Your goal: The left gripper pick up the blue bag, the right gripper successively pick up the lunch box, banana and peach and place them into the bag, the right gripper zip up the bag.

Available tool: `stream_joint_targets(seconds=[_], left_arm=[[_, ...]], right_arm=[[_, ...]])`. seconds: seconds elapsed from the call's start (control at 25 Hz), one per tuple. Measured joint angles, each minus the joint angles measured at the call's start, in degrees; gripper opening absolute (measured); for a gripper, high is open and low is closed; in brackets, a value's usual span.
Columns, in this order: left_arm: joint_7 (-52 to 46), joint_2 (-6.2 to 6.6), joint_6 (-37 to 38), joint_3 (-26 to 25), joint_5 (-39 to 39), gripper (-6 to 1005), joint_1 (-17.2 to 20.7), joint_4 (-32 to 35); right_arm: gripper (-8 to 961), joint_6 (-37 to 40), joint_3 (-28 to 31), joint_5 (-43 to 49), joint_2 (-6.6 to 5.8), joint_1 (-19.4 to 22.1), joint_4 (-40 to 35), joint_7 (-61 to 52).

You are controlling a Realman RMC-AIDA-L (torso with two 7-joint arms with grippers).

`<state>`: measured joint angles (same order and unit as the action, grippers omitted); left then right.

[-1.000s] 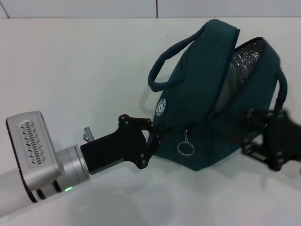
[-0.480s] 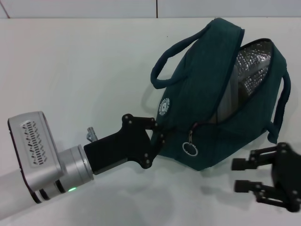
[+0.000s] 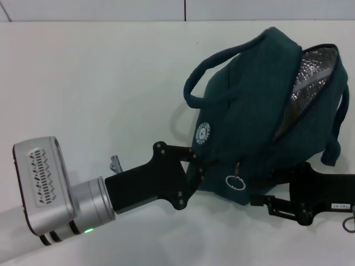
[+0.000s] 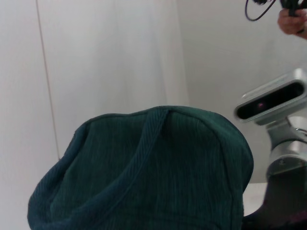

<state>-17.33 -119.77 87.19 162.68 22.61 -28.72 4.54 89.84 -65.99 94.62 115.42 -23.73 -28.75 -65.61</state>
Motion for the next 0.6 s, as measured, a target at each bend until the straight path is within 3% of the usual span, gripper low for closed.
stream_joint_targets(seconds=[0.32,0.6], left_arm=[[-0.03,-0.04,0.09,0.00,-0.41,67,0.19,0.25],[-0.17,-0.11,0.09,0.00,-0.42,67,0.24,0.37]], right_arm=[[313,-0.95,-0.24,-0.12,0.24,-0.92,0.01,-0.03],[307,-1.55,-4.92,-0.05,0.33,-2.51,0.50,-0.24]])
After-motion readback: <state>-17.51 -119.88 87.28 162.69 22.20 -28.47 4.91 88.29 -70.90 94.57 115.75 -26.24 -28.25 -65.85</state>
